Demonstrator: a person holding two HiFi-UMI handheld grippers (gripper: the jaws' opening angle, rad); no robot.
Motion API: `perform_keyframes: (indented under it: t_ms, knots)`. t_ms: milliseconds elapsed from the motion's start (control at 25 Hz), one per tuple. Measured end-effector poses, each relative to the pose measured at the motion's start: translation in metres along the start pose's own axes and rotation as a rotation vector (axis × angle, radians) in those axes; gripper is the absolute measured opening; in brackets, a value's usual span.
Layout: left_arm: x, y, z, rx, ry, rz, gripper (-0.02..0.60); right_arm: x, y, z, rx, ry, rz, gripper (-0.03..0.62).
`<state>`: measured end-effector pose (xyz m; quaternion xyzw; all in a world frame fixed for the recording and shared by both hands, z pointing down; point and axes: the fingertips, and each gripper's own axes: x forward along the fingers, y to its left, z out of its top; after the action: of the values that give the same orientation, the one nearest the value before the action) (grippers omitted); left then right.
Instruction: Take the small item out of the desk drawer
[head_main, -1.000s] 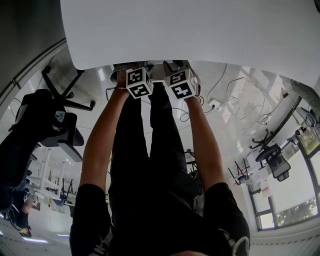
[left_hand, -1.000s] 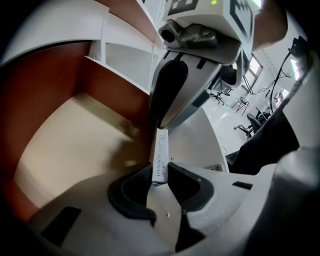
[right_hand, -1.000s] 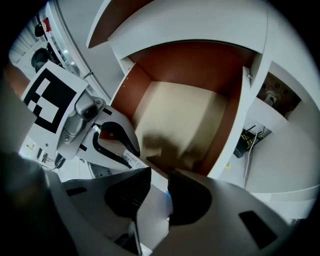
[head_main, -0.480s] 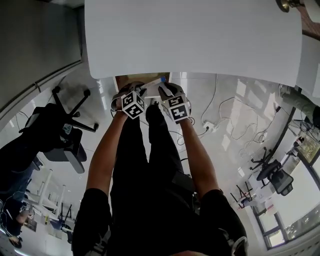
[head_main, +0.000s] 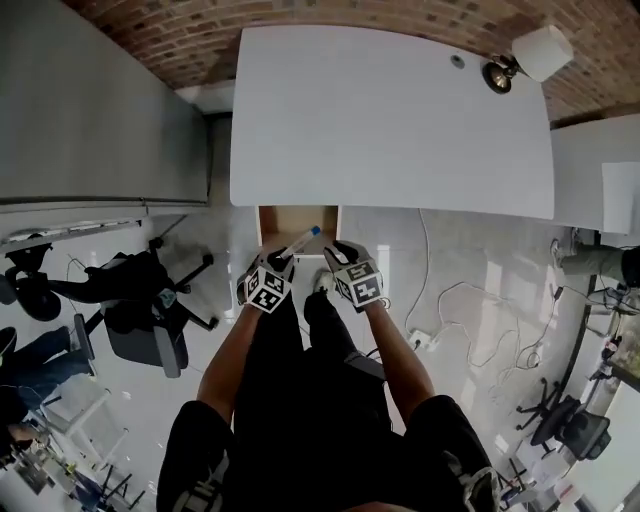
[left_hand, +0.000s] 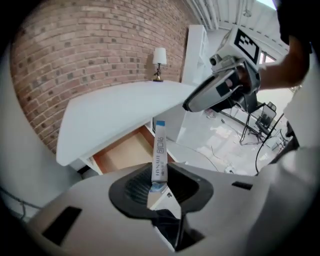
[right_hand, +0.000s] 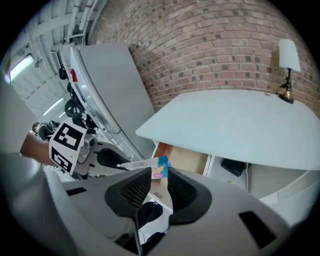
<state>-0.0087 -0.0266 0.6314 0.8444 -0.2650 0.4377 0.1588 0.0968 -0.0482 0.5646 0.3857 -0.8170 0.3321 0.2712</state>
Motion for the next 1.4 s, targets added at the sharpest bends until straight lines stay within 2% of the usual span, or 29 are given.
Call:
perform_keyframes:
  t_ms: [280, 560, 680, 760, 880, 1040, 1400]
  knots:
    - [-0.127, -0.011, 0.065, -0.112, -0.253, 0.164, 0.092, -0.084, 0.035, 0.054, -0.027, -0.187, -0.029, 0.104]
    - [-0.237, 0.0, 0.115, -0.201, -0.494, 0.238, 0.094, -0.151, 0.085, 0.116, -0.089, -0.391, -0.113, 0.086]
    - [-0.284, 0.006, 0.139, -0.191, -0.573, 0.288, 0.094, -0.18, 0.1, 0.133, -0.091, -0.462, -0.16, 0.078]
    - [-0.313, 0.007, 0.151, -0.181, -0.626, 0.312, 0.094, -0.196, 0.114, 0.142, -0.088, -0.501, -0.161, 0.066]
    - [-0.35, 0.005, 0.167, -0.216, -0.7, 0.319, 0.094, -0.217, 0.138, 0.152, -0.099, -0.553, -0.16, 0.052]
    - [-0.374, -0.004, 0.171, -0.266, -0.747, 0.305, 0.094, -0.239, 0.164, 0.157, -0.111, -0.601, -0.176, 0.039]
    - [-0.384, -0.007, 0.158, -0.253, -0.765, 0.288, 0.094, -0.242, 0.199, 0.161, -0.116, -0.63, -0.177, 0.037]
